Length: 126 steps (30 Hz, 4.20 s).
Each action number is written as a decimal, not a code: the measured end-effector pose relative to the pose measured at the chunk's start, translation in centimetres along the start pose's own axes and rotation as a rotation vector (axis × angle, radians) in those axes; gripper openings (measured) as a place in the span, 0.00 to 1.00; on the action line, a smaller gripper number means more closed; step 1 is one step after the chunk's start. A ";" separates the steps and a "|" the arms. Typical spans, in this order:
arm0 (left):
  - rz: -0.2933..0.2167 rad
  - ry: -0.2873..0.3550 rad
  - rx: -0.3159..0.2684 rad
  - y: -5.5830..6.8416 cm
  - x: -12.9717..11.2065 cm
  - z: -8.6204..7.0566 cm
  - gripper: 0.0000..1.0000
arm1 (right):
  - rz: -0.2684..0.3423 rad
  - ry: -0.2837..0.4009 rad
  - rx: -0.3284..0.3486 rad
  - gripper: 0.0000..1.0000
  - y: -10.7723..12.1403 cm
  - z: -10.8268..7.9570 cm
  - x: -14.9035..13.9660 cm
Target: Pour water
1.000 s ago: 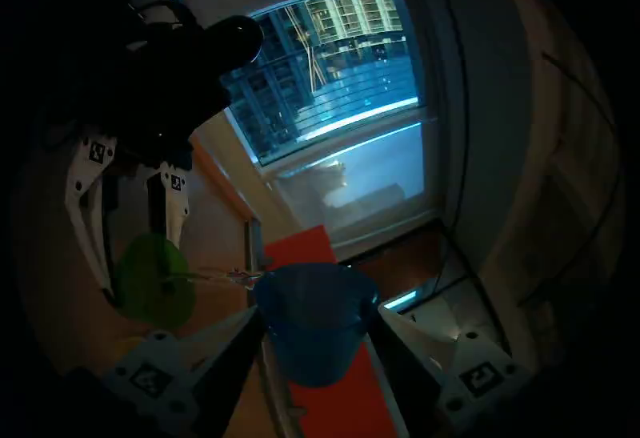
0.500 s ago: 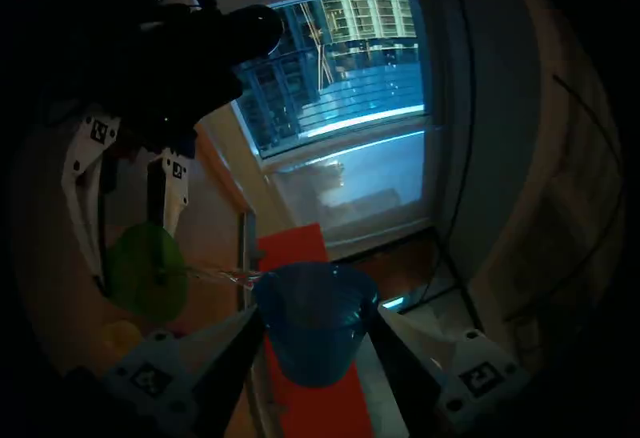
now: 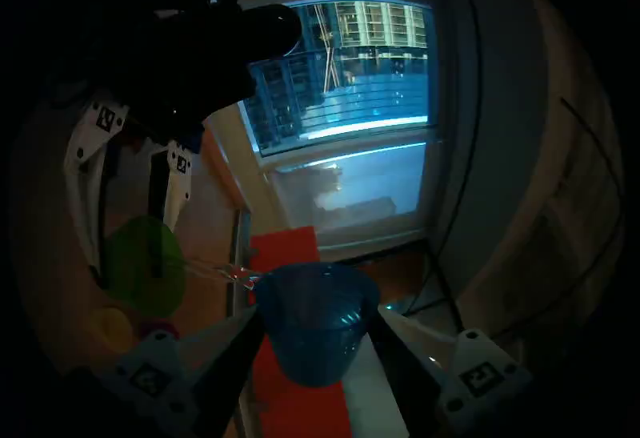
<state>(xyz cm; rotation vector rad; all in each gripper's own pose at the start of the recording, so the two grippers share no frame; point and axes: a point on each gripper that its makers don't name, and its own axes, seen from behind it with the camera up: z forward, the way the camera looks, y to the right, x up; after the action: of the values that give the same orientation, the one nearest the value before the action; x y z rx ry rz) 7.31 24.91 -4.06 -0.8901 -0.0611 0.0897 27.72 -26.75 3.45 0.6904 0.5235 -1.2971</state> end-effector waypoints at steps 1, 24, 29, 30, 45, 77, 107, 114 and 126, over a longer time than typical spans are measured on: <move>0.000 0.000 0.000 0.0 0.0 0.0 0.81 | -0.006 -0.001 -0.001 0.87 0.0 0.0 0.0; 0.010 0.006 -0.007 0.2 0.6 0.3 0.81 | -0.133 -0.009 -0.030 0.87 1.2 0.3 0.1; 0.010 0.005 -0.006 0.1 0.5 0.4 0.81 | -0.161 -0.008 -0.039 0.87 1.6 0.3 0.3; 0.010 0.005 -0.006 0.1 0.5 0.4 0.81 | -0.170 -0.009 -0.041 0.87 1.7 0.3 0.4; 0.009 0.014 -0.003 -0.2 0.9 0.5 0.81 | -0.284 -0.004 -0.060 0.87 2.2 0.4 2.2; 0.011 0.030 0.004 0.1 1.6 -0.1 0.81 | 0.082 -0.015 -0.039 0.87 1.4 -1.2 0.5; 0.035 0.022 0.017 -0.1 2.2 -0.3 0.81 | 1.146 0.001 0.091 0.87 -1.4 -2.8 1.4; 0.043 0.009 0.026 -0.5 1.9 -0.4 0.81 | 1.171 -0.004 0.091 0.87 -1.7 -3.3 0.8; 0.052 -0.041 0.070 -2.4 0.0 -1.0 0.81 | 1.177 -0.054 0.072 0.87 -3.5 -5.0 -2.3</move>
<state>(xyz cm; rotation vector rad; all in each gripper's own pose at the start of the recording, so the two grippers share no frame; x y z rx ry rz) 7.51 22.65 -2.82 -0.8205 -0.0728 0.1577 24.00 -22.01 1.02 0.8222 -0.0302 -0.2208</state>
